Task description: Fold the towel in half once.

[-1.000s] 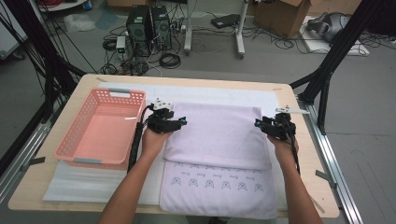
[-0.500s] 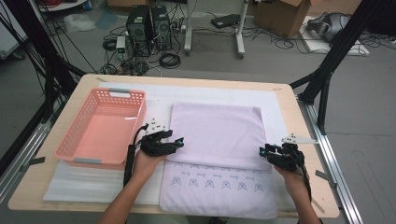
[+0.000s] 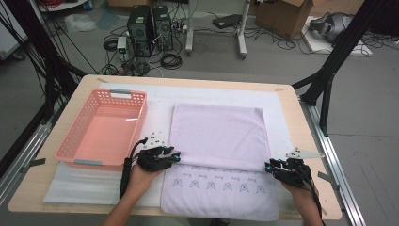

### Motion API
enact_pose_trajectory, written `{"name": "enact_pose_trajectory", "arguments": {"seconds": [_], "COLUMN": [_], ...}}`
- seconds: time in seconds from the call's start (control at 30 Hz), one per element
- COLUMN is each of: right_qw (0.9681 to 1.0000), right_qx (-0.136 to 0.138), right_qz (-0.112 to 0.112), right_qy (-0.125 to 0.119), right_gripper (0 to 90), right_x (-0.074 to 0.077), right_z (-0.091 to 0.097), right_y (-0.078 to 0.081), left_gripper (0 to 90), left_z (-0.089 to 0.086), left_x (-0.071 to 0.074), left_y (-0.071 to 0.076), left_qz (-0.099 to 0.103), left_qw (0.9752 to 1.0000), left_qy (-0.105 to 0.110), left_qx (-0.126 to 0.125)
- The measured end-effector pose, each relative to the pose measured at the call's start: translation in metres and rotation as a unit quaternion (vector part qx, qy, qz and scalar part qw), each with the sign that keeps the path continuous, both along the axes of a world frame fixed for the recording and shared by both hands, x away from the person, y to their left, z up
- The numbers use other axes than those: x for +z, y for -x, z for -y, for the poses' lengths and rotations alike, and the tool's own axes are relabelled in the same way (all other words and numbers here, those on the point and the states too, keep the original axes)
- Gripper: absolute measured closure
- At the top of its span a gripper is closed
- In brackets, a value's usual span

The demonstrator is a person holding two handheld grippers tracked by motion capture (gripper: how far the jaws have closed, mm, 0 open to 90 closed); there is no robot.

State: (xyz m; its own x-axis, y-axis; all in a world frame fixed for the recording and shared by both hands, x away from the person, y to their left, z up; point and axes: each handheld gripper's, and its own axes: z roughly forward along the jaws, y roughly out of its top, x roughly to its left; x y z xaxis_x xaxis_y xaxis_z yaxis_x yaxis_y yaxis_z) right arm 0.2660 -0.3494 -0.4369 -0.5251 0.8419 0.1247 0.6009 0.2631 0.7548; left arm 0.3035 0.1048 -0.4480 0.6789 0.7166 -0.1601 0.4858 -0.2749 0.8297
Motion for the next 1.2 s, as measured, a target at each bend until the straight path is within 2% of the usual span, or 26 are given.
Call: {"name": "enact_pose_trajectory", "arguments": {"seconds": [0.1,0.2,0.27,0.33,0.47,0.63,0.73,0.87,1.03,1.2], "right_qw": [0.9999,0.9996,0.9993,0.9992,0.9994,0.9994,0.9994,0.9994,0.9994,0.999], "right_qx": [0.006,0.017,0.027,0.032,0.032,0.032,0.032,0.028,0.021,0.013], "right_qz": [-0.008,-0.014,-0.01,-0.008,0.002,0.01,0.01,0.021,0.025,0.041], "right_qy": [0.004,0.017,0.022,0.023,0.011,0.011,0.012,0.005,0.005,0.008], "right_gripper": [65.2,79.4,84.1,84.8,84.9,85.5,85.8,86.0,86.1,86.4], "right_x": [-0.003,-0.004,-0.003,-0.002,0.0,0.003,0.004,0.007,0.008,0.01], "right_z": [-0.002,-0.003,-0.003,-0.004,-0.001,0.0,0.0,0.001,0.0,-0.004], "right_y": [-0.002,-0.001,0.0,0.001,0.003,0.004,0.004,0.008,0.019,0.04], "left_gripper": [73.5,81.6,84.2,84.9,85.2,85.2,85.1,85.1,85.1,85.3], "left_z": [0.003,0.005,0.005,0.004,0.001,-0.002,-0.004,-0.008,-0.012,-0.014], "left_x": [-0.002,-0.001,-0.001,0.0,0.004,0.006,0.008,0.01,0.01,0.008], "left_y": [0.001,0.003,0.004,0.005,0.009,0.012,0.014,0.019,0.032,0.052], "left_qz": [-0.001,0.007,0.011,0.012,0.02,0.031,0.038,0.049,0.065,0.074], "left_qw": [1.0,0.9999,0.9997,0.9998,0.9998,0.9993,0.999,0.9982,0.9973,0.9966], "left_qy": [-0.009,-0.015,-0.019,-0.015,0.0,0.02,0.024,0.033,0.035,0.035], "left_qx": [-0.001,-0.004,-0.008,-0.005,0.001,-0.004,-0.004,-0.002,-0.002,-0.004]}}
